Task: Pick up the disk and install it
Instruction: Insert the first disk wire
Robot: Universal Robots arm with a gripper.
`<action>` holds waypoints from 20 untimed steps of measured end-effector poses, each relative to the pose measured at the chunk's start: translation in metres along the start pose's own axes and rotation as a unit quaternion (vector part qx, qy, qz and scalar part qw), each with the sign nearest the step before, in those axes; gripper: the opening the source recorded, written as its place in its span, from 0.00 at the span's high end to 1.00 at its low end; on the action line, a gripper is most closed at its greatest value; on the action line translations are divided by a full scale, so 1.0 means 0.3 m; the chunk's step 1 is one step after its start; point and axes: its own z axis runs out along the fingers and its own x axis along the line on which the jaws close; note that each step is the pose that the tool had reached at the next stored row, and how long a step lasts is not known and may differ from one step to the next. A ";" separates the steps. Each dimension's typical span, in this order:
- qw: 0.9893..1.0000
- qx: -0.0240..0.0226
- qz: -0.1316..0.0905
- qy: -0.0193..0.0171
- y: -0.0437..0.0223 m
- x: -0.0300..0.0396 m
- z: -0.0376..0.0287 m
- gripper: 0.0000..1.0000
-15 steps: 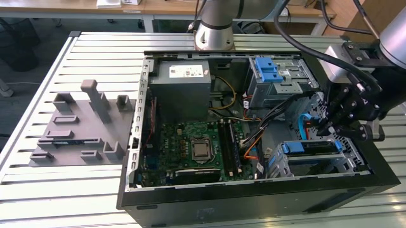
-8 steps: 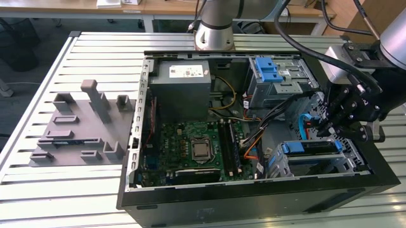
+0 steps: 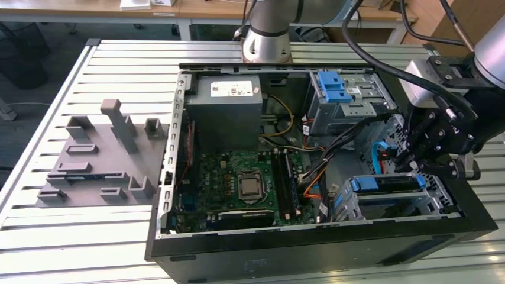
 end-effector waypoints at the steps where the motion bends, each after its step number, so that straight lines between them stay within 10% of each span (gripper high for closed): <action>1: 1.000 0.000 0.000 0.000 0.000 0.001 0.000 0.84; 20: 1.000 0.000 0.001 0.000 -0.003 0.014 0.016 0.84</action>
